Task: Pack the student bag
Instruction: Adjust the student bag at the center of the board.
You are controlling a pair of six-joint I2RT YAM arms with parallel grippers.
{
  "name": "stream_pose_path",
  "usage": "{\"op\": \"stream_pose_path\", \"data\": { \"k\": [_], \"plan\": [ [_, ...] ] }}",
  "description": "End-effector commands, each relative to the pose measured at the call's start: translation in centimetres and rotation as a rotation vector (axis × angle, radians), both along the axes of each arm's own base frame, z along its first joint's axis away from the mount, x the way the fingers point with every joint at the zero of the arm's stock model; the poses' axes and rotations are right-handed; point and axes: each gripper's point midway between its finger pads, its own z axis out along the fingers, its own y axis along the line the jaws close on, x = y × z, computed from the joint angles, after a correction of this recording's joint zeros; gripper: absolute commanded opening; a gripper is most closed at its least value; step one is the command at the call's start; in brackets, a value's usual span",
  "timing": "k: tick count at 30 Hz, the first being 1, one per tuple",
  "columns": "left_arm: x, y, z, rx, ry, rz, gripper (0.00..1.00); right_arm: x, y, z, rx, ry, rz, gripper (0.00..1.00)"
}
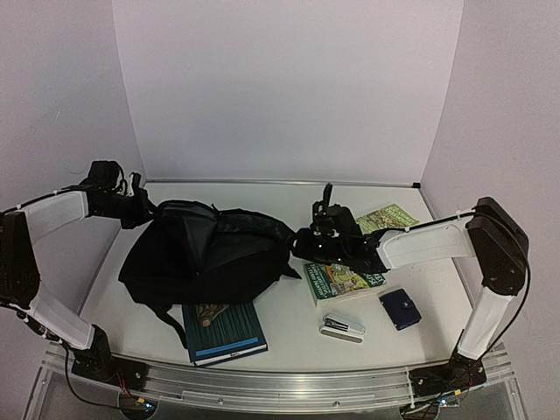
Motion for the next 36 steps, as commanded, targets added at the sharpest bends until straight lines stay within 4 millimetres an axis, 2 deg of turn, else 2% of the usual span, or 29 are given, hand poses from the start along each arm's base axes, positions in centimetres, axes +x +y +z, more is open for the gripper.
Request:
{"op": "stream_pose_path", "data": {
  "k": [1,5,11,14,16,20,23,26,30,36],
  "plan": [
    [-0.1,-0.3,1.1,-0.040,-0.053,-0.007,0.07,0.4,1.1,-0.1,-0.015,0.003,0.050,0.44],
    [0.0,0.4,0.5,-0.003,-0.042,0.023,0.14,-0.5,1.9,0.1,0.001,0.019,0.095,0.53],
    [0.4,2.0,-1.3,0.093,-0.016,0.071,0.21,-2.9,3.0,4.1,-0.002,-0.072,0.111,0.70],
    [0.6,2.6,-2.7,0.123,0.039,0.094,0.21,-3.5,3.4,5.2,0.017,-0.082,0.117,0.74],
    [0.7,2.8,-2.7,0.120,0.045,0.115,0.22,-3.6,3.4,5.4,0.020,-0.082,0.115,0.77],
    [0.3,2.9,-0.4,0.099,-0.020,0.145,0.37,-4.2,3.8,6.1,-0.002,-0.100,0.117,0.81],
    [-0.4,3.3,1.4,0.114,-0.064,0.157,0.51,-5.2,4.8,8.1,-0.021,-0.157,0.139,0.83],
    [-1.0,3.2,2.3,0.117,-0.064,0.146,0.56,-6.6,6.1,10.3,-0.031,-0.227,0.188,0.85],
    [-1.9,2.3,4.7,0.065,-0.110,0.122,0.65,-8.3,8.6,12.1,-0.036,-0.306,0.272,0.89],
    [-3.2,0.6,8.3,-0.052,-0.167,0.072,0.75,-8.5,13.4,13.4,0.072,-0.341,0.391,0.91]
  ]
}}
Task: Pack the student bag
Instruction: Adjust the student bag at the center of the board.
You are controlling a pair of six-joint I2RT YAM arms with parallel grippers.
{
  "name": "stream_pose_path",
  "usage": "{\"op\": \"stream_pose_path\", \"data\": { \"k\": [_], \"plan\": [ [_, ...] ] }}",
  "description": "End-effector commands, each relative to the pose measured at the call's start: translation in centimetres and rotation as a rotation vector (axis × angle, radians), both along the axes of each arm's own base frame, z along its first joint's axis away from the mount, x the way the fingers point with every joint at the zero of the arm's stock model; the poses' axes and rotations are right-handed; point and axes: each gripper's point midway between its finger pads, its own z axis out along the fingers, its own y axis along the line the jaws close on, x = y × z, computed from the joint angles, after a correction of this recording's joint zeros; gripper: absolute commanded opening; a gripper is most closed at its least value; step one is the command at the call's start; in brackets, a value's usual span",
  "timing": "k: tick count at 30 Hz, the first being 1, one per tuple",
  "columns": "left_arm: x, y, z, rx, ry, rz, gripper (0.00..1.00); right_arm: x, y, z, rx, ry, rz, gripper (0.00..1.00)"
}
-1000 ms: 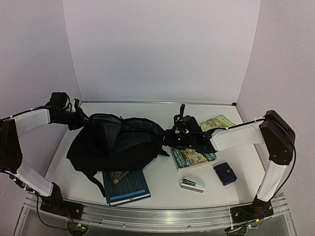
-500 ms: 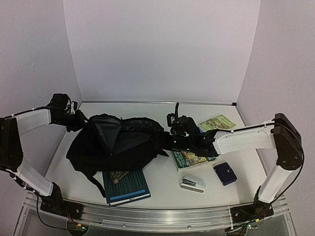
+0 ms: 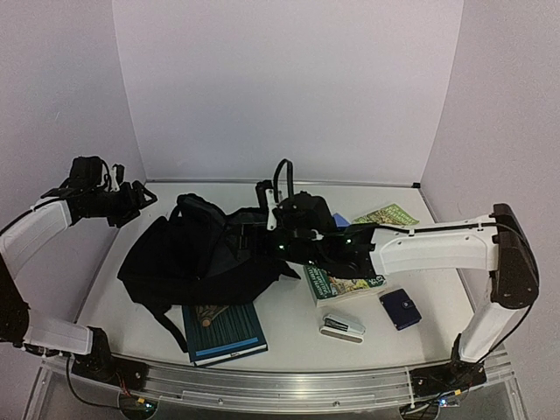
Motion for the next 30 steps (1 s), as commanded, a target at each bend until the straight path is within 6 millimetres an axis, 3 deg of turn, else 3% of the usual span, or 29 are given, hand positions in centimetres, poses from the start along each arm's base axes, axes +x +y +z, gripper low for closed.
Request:
{"op": "stream_pose_path", "data": {
  "k": [1,3,9,11,13,19,24,30],
  "plan": [
    [-1.0,-1.6,4.8,-0.111,-0.089,-0.056,0.76,0.8,3.8,2.0,0.084,-0.064,0.093,0.91],
    [-1.5,-2.0,5.2,-0.138,-0.096,-0.071,0.77,1.3,5.1,1.6,0.096,-0.072,0.100,0.92],
    [-3.2,-2.2,5.4,-0.157,-0.093,-0.080,0.79,2.6,7.8,-2.3,0.070,-0.022,0.089,0.91],
    [-3.6,-2.3,5.4,-0.163,-0.091,-0.085,0.79,2.8,8.3,-2.8,0.071,-0.016,0.087,0.87],
    [-3.9,-2.4,5.4,-0.164,-0.092,-0.087,0.80,2.6,8.8,-3.3,0.067,-0.013,0.110,0.75],
    [-4.1,-3.3,5.1,-0.227,-0.077,-0.117,0.80,2.1,9.9,-1.9,0.086,-0.076,0.175,0.53],
    [-4.1,-5.1,5.7,-0.259,-0.075,-0.148,0.82,0.4,11.0,-0.7,0.081,-0.172,0.239,0.52],
    [-4.3,-8.3,6.0,-0.275,-0.064,-0.207,0.87,-1.7,12.6,-0.8,0.104,-0.200,0.307,0.55]
  ]
}}
